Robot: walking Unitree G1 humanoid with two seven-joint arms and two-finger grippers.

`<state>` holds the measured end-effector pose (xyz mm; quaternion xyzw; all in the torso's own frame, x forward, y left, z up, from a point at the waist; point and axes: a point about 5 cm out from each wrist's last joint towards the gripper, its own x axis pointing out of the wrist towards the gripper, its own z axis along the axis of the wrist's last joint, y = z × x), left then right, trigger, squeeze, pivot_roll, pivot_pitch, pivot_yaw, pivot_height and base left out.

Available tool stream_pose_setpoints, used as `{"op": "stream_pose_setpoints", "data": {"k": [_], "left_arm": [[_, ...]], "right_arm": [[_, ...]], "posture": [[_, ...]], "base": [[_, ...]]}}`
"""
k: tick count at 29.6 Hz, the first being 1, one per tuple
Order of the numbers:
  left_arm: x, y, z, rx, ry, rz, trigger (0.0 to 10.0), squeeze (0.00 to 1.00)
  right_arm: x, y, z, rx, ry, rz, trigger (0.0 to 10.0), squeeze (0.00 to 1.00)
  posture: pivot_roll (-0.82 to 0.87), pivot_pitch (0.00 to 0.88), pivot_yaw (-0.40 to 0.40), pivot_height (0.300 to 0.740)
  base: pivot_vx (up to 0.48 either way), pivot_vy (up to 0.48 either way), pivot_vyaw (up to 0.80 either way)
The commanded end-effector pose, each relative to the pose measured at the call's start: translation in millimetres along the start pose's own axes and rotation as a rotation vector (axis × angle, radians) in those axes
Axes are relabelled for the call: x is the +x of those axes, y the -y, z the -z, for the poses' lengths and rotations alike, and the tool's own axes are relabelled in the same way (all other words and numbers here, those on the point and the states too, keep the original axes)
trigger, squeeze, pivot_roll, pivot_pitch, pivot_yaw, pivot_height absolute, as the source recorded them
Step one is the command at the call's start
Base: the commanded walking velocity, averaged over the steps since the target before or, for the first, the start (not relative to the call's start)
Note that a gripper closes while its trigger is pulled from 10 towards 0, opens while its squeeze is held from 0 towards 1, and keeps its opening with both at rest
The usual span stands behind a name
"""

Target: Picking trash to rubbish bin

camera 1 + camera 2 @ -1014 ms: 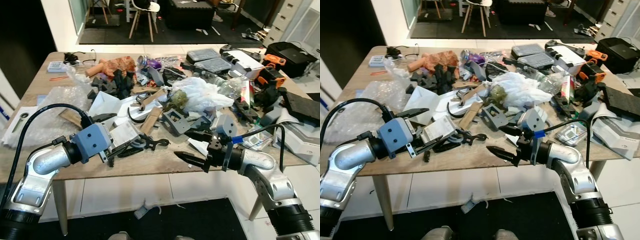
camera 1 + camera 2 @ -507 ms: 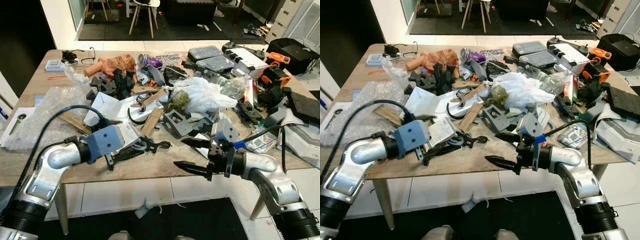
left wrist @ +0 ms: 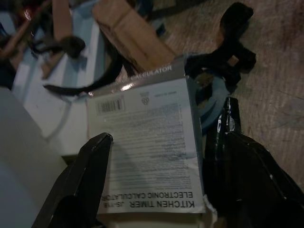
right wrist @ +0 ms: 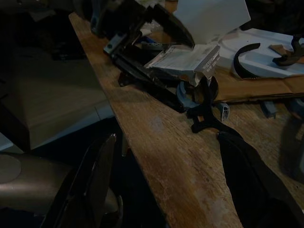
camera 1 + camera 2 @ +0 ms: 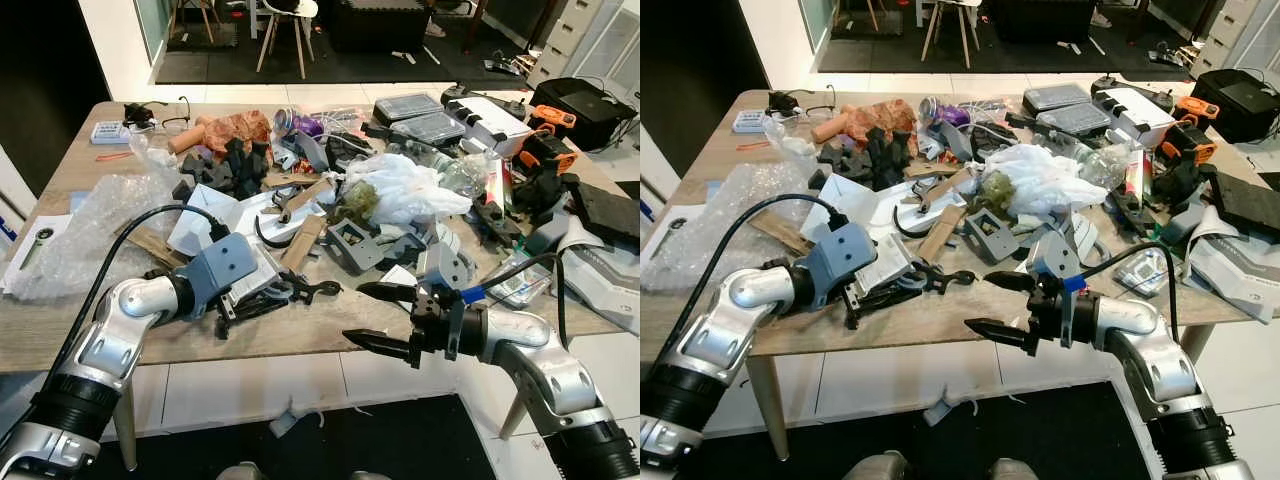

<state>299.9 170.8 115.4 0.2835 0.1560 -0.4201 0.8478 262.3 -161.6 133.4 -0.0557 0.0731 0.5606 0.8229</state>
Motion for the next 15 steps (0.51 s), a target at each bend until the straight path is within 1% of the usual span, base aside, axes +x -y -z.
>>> {"op": "stream_pose_setpoints", "data": {"k": [1,3,4,5,7,14,15], "left_arm": [[7.2,5.6,2,-0.055,-0.023,0.007,10.0,0.00],[8.3,6.2,1,-0.069,-0.028,0.011,10.0,0.00],[10.8,6.3,2,-0.111,-0.039,0.005,10.0,0.00],[10.8,6.3,2,-0.111,-0.039,0.005,10.0,0.00],[13.3,6.1,4,-0.107,-0.069,-0.002,10.0,0.00],[17.3,7.4,6,-0.108,-0.101,-0.014,10.0,0.00],[18.5,7.1,7,-0.111,-0.111,-0.024,7.9,0.00]], "right_arm": [[-0.7,-0.4,-2,-0.001,0.000,0.000,10.0,0.00],[-0.6,-0.5,-2,0.000,0.000,0.001,10.0,0.00],[-0.4,-0.7,-2,0.000,0.000,0.001,10.0,0.00],[-0.4,-0.7,-2,0.000,0.000,0.001,10.0,0.00],[-0.4,-1.0,-1,0.002,0.001,0.001,10.0,0.00],[-0.2,-0.9,-1,0.003,0.002,0.001,10.0,0.00],[0.0,-1.0,-1,0.003,0.002,0.001,10.0,0.00]], "posture": [[-0.02,0.000,-0.014,0.740],[-0.02,0.000,-0.014,0.740],[-0.02,0.000,-0.014,0.740],[-0.02,0.000,-0.014,0.740],[-0.02,0.000,-0.014,0.740],[-0.02,0.000,-0.014,0.740],[-0.02,0.000,-0.014,0.740]], "base": [[0.000,0.000,0.00],[0.000,0.000,0.00],[0.000,0.000,0.00],[0.000,0.000,0.00],[0.000,0.000,0.00],[0.000,0.000,0.00],[0.000,0.000,0.00]]}}
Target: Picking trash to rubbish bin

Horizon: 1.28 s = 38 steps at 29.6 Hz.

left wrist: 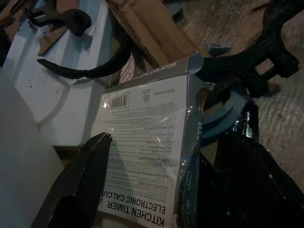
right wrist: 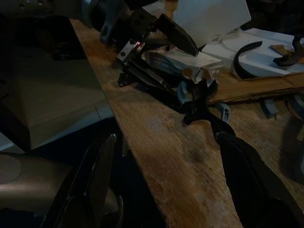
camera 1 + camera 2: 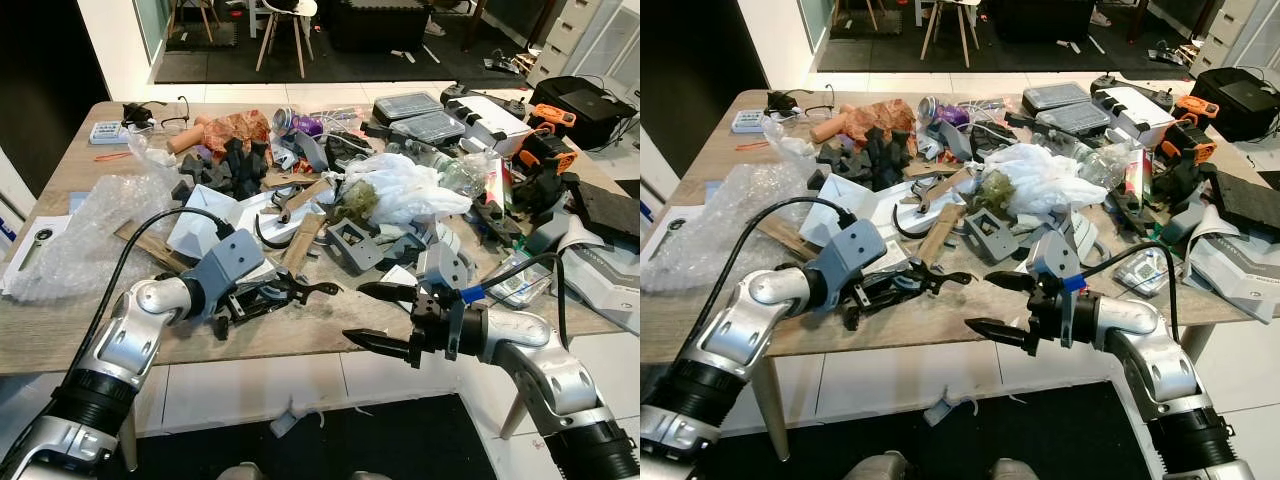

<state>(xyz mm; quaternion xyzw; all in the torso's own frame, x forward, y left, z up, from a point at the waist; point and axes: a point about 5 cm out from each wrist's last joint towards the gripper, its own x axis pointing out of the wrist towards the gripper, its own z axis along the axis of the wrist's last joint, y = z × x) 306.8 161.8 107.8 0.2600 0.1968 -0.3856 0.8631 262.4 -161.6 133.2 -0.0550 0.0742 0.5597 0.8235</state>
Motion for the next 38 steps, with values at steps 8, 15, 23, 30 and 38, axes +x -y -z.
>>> {"op": "stream_pose_setpoints", "data": {"k": [8,15,23,30,38], "left_arm": [[8.2,7.7,9,-0.013,-0.064,0.013,0.0,0.00],[11.7,9.4,9,-0.024,-0.052,0.008,0.0,0.00],[8.9,1.7,1,-0.107,0.063,-0.030,0.0,0.00],[-5.4,-14.4,-25,-0.190,0.284,-0.055,10.0,0.00],[-25.1,-15.5,-34,-0.305,0.491,0.035,10.0,0.00]], "right_arm": [[0.7,-1.5,-2,-0.001,0.006,-0.001,10.0,0.00],[2.0,-1.5,-2,-0.001,0.006,-0.002,10.0,0.00],[2.2,-0.8,-1,0.001,0.007,0.003,10.0,0.00],[2.0,-0.7,-2,-0.001,0.008,0.004,10.0,0.00],[1.4,-0.5,-2,-0.003,0.006,0.005,10.0,0.00]], "posture": [[-0.02,0.000,-0.014,0.740],[-0.02,0.000,-0.014,0.740],[-0.02,0.000,-0.015,0.740],[-0.02,0.000,-0.012,0.740],[-0.02,0.000,-0.015,0.740]], "base": [[0.000,0.000,0.00],[0.000,0.000,0.00],[0.000,0.000,0.00],[0.000,0.000,0.00],[0.000,0.000,0.00]]}}
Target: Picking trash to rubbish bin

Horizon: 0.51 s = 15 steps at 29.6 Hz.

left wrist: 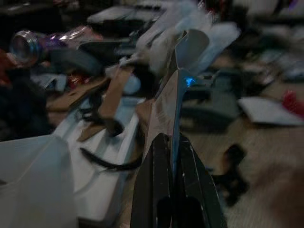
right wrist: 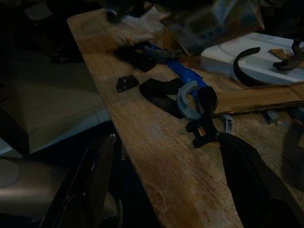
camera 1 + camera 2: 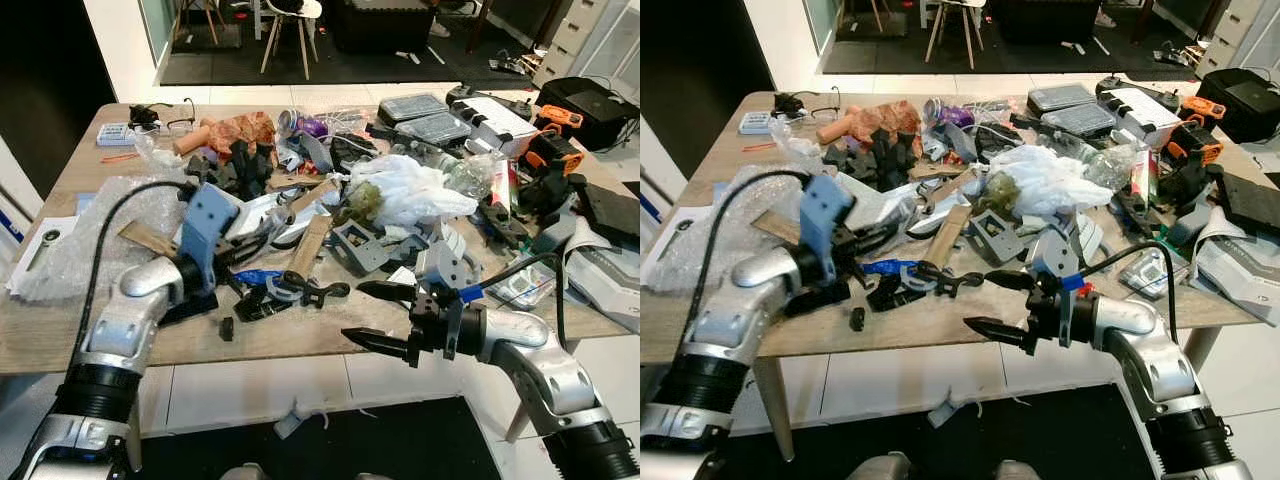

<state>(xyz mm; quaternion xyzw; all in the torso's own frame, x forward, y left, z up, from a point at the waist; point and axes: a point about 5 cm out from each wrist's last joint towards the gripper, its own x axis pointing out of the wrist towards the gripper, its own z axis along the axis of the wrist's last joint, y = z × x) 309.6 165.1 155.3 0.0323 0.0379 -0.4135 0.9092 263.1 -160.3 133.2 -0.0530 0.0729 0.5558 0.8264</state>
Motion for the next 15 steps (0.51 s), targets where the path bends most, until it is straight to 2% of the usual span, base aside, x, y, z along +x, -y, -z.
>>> {"op": "stream_pose_setpoints", "data": {"k": [1,2,7,8,11,12,13,15], "left_arm": [[-5.3,4.9,0,-0.072,0.048,0.050,10.0,0.00],[-5.3,4.9,0,-0.072,0.048,0.050,10.0,0.00],[-15.1,11.5,-5,-0.174,0.148,0.135,10.0,0.00],[-16.7,13.3,-6,-0.193,0.173,0.155,0.0,0.00],[-21.5,18.4,-12,-0.224,0.261,0.193,0.0,0.00],[-21.5,18.4,-12,-0.224,0.261,0.193,0.0,0.00],[-22.7,18.6,-13,-0.235,0.282,0.192,10.0,0.00],[-25.5,18.5,-13,-0.249,0.306,0.186,10.0,0.00]], "right_arm": [[0.0,-0.7,-2,-0.006,0.001,-0.005,10.0,0.00],[0.0,-0.7,-2,-0.006,0.001,-0.005,10.0,0.00],[0.4,-0.5,-2,-0.006,0.000,-0.003,10.0,0.00],[0.5,-0.5,-2,-0.006,0.000,-0.003,10.0,0.00],[1.1,-0.5,-2,-0.004,0.001,-0.003,10.0,0.00],[1.1,-0.5,-2,-0.004,0.001,-0.003,10.0,0.00],[1.1,-0.5,-2,-0.004,0.001,-0.003,10.0,0.00],[1.3,-0.3,-1,-0.004,0.002,-0.001,10.0,0.00]], "posture": [[-0.02,0.000,-0.015,0.740],[-0.02,0.000,-0.015,0.740],[-0.02,0.000,-0.015,0.740],[-0.02,0.000,-0.015,0.740],[-0.02,0.000,-0.013,0.740],[-0.02,0.000,-0.013,0.740],[-0.02,0.000,-0.013,0.740],[-0.02,0.000,-0.012,0.740]], "base": [[0.000,0.000,0.00],[0.000,0.000,0.00],[0.000,0.000,0.00],[0.000,0.000,0.00],[0.000,0.000,0.00],[0.000,0.000,0.00],[0.000,0.000,0.00],[0.000,0.000,0.00]]}}
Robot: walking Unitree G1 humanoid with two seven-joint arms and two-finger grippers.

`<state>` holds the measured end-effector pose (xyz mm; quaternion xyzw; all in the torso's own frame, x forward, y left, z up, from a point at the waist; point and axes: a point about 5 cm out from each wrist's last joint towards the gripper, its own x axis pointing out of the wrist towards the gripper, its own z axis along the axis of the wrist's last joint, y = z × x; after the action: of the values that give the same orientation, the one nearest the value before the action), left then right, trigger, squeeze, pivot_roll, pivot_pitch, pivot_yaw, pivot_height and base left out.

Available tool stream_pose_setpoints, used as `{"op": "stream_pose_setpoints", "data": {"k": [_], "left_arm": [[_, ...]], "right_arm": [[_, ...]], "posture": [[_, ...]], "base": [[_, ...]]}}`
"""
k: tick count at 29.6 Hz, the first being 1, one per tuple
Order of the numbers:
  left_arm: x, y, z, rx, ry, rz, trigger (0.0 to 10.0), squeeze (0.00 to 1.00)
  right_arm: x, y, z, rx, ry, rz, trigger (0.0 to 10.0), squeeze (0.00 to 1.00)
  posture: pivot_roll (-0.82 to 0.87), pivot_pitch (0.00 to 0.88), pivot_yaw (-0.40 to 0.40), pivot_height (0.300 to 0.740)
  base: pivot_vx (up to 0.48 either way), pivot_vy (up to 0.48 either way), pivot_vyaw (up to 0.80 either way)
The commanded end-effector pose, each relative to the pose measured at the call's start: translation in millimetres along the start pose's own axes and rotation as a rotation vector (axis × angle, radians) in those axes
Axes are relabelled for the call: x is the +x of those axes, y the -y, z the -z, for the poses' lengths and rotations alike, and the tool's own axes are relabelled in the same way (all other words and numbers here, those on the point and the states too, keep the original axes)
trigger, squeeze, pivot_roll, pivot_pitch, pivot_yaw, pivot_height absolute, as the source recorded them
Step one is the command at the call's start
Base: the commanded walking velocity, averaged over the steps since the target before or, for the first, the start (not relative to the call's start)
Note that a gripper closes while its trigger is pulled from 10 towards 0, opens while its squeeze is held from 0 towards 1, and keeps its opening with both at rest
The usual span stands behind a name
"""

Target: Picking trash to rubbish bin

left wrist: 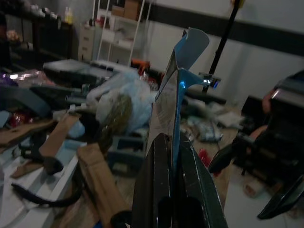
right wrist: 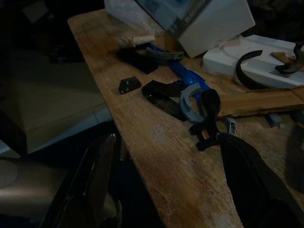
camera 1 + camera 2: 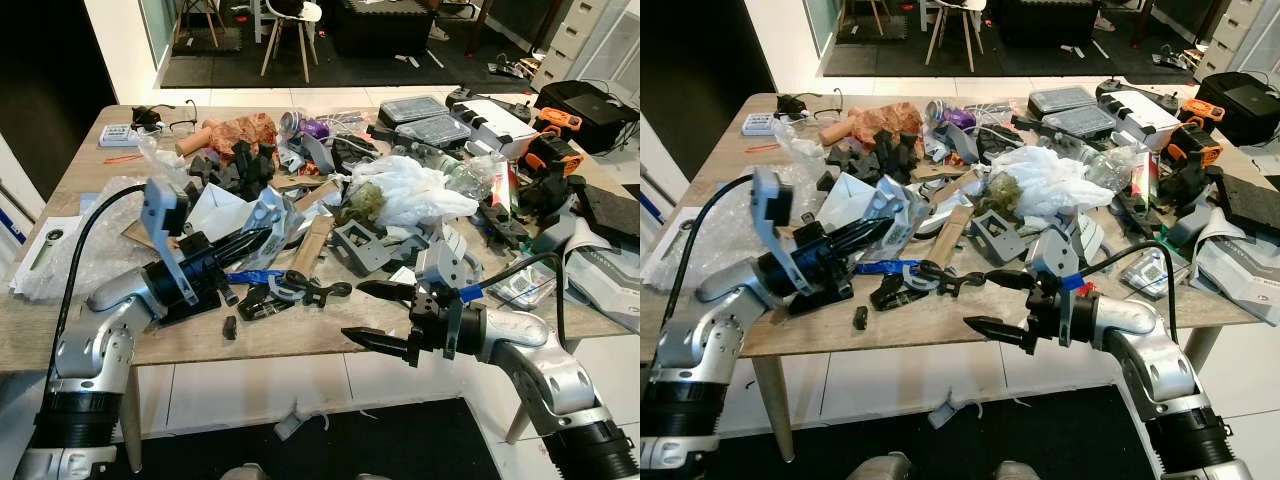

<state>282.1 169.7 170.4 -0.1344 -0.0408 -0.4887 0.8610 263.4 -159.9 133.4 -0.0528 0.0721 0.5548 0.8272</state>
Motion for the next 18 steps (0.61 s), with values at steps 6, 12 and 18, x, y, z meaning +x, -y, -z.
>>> {"op": "stream_pose_setpoints", "data": {"k": [6,12,18], "left_arm": [[-18.8,6.2,12,-0.166,0.149,-0.090,10.0,0.00],[-24.8,11.8,36,-0.222,0.181,-0.157,10.0,0.00],[-18.6,12.8,40,-0.286,0.333,-0.303,10.0,0.00]], "right_arm": [[0.3,0.9,-2,0.011,0.028,0.013,10.0,0.00],[0.8,-1.4,-5,0.021,0.068,0.002,10.0,0.00],[2.4,-4.7,-6,0.067,0.129,0.005,10.0,0.00]], "posture": [[-0.01,0.000,-0.012,0.740],[-0.01,0.000,-0.013,0.740],[-0.01,0.000,-0.019,0.740]], "base": [[0.000,0.000,0.00],[0.000,0.000,0.00],[0.000,0.000,0.00]]}}
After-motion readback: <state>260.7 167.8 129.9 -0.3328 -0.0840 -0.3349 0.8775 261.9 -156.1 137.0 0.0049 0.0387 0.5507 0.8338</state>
